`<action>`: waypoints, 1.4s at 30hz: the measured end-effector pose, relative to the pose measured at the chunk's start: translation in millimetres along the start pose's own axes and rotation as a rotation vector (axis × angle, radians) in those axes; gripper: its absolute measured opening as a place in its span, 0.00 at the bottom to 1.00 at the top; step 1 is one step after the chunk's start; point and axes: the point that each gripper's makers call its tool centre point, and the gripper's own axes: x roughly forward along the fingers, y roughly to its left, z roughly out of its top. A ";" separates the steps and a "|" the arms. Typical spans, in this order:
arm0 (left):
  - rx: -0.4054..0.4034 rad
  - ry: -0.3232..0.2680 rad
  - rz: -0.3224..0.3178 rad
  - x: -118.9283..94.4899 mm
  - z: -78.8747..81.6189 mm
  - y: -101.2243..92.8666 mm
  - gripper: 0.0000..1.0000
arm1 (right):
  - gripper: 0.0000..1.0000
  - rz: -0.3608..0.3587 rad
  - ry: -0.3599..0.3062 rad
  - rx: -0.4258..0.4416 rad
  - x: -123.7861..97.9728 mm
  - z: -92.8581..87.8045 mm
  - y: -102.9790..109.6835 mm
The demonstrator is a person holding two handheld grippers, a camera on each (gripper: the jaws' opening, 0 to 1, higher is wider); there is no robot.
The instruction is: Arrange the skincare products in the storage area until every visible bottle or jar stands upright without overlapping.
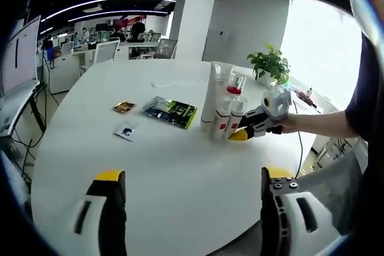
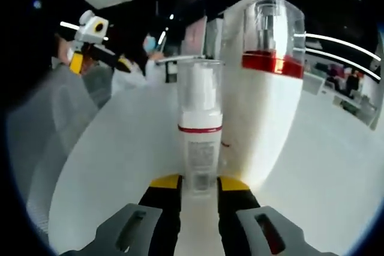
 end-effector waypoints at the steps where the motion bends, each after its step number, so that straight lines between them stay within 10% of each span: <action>1: -0.002 0.000 -0.001 -0.1 -0.1 -0.2 0.89 | 0.20 -0.001 0.003 0.001 -0.3 -0.7 0.1; 23: 0.059 0.039 0.029 -15.2 5.4 8.6 0.89 | 0.37 -0.137 0.082 0.199 -46.2 0.5 37.2; 42: 0.008 0.018 0.065 -63.8 -13.1 24.4 0.91 | 0.60 -0.261 0.000 0.323 -76.8 62.0 92.2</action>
